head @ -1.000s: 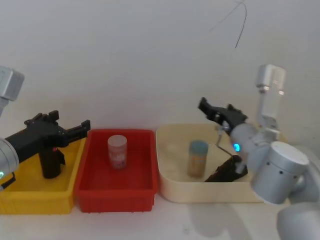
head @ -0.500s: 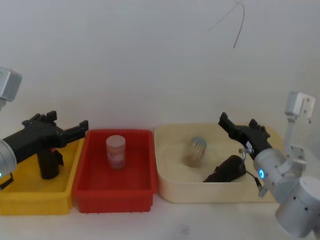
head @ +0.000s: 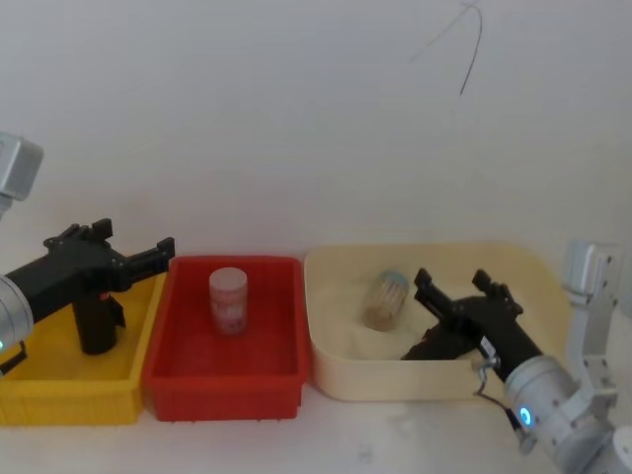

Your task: Pick up the garbage bag with the one hand and transfer it to the other hand.

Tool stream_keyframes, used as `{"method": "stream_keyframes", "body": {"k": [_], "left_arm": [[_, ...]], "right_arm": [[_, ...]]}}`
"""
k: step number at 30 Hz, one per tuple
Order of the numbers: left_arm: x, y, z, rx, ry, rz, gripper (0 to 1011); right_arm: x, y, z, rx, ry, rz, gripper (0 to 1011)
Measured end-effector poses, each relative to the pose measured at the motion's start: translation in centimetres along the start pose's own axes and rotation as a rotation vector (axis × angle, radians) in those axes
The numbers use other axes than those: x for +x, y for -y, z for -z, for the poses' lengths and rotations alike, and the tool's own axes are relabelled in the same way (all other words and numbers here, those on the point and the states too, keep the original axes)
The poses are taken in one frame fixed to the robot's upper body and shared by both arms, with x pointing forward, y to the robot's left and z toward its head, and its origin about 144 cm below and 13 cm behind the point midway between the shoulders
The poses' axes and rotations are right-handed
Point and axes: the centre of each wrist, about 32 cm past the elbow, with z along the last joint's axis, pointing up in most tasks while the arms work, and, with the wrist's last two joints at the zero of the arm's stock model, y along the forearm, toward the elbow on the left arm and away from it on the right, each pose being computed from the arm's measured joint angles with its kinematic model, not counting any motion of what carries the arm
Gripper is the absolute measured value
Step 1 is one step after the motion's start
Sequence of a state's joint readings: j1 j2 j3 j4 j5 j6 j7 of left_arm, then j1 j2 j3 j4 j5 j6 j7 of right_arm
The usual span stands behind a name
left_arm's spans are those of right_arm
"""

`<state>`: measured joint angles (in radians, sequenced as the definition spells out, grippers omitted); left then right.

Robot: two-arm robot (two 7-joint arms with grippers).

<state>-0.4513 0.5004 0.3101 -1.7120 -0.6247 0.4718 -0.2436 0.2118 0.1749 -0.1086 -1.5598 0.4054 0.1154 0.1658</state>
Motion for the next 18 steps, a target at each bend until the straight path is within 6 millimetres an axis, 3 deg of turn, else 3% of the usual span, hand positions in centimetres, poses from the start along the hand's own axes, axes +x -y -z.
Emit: {"method": "stream_keyframes", "body": {"k": [18], "left_arm": [[-0.1,-0.2,0.2,0.001,-0.005,0.024,1001]], "right_arm": [[-2.5,3.6,1.9,0.025,0.091,-0.235,1000]]}}
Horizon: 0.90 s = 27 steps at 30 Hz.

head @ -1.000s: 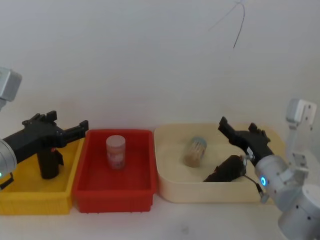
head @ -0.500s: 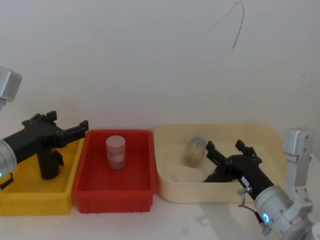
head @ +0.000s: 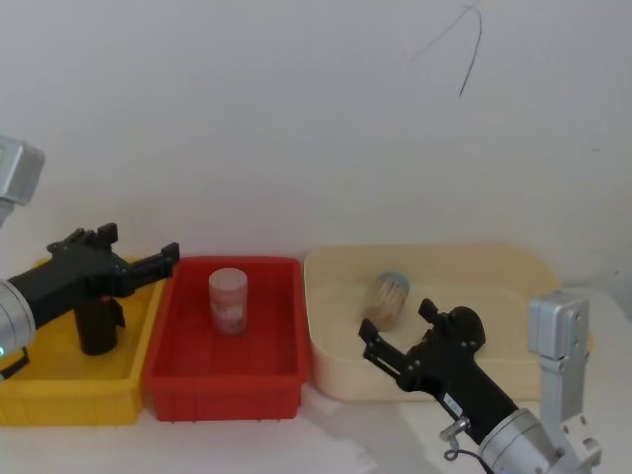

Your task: Pick up the garbage bag with the one hand and transfer it to the other hand.

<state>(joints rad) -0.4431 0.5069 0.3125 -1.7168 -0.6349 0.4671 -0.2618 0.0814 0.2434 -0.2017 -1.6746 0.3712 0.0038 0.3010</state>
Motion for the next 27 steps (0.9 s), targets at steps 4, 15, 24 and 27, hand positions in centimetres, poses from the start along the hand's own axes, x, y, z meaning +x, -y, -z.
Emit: {"method": "stream_keyframes", "body": {"k": [4,15,24,27], "left_arm": [[0.0,-0.1,0.3,-0.001,-0.009,0.031,1000],[-0.1,-0.4,0.9,0.015,-0.032,0.134,1000],[-0.1,-0.5,1.1,0.023,-0.041,0.173,1000],[-0.1,-0.5,1.2,0.025,-0.043,0.18,1000]], "right_arm": [[-0.8,0.1,0.1,0.001,0.009,-0.025,1000],[-2.5,0.1,0.0,0.004,0.018,-0.061,1000],[-3.1,0.0,-0.1,0.004,0.019,-0.07,1000],[-3.2,0.0,-0.2,0.004,0.019,-0.071,1000]]}}
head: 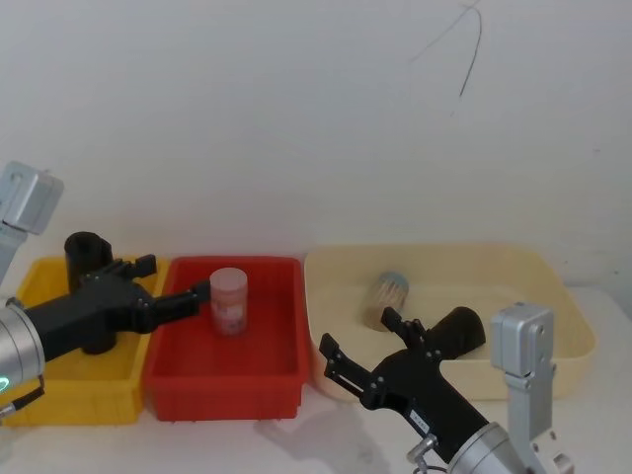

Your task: Pick up the garbage bag with the one hand and transfer it to the other hand.

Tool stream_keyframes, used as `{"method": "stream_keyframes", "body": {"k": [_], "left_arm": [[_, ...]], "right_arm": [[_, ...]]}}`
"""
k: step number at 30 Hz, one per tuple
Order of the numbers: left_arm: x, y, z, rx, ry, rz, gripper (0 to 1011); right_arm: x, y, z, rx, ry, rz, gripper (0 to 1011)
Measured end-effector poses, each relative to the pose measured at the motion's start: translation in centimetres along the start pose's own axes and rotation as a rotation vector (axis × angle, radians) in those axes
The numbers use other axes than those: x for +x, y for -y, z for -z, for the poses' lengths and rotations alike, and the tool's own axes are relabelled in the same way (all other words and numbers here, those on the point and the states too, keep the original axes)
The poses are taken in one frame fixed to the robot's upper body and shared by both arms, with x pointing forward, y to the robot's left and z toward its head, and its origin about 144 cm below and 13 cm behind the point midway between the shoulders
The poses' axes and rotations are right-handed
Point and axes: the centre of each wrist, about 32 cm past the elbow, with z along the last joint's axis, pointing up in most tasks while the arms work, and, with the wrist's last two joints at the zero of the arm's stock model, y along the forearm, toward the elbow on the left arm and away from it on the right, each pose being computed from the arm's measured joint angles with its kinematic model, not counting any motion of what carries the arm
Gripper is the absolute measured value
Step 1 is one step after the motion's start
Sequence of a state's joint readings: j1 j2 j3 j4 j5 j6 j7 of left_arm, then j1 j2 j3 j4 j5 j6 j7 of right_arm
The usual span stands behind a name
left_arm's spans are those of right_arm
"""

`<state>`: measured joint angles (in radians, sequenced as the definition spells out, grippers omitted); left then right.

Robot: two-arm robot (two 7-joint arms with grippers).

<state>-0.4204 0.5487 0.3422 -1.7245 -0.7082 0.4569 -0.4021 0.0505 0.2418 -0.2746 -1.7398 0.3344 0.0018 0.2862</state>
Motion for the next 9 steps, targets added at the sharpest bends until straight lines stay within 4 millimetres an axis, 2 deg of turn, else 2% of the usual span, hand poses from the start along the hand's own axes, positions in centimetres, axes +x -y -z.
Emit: {"method": "stream_keyframes", "body": {"k": [9], "left_arm": [[-0.02,-0.04,0.07,0.003,-0.003,0.016,1000]], "right_arm": [[-0.24,-0.05,-0.05,0.0,0.001,-0.004,1000]]}}
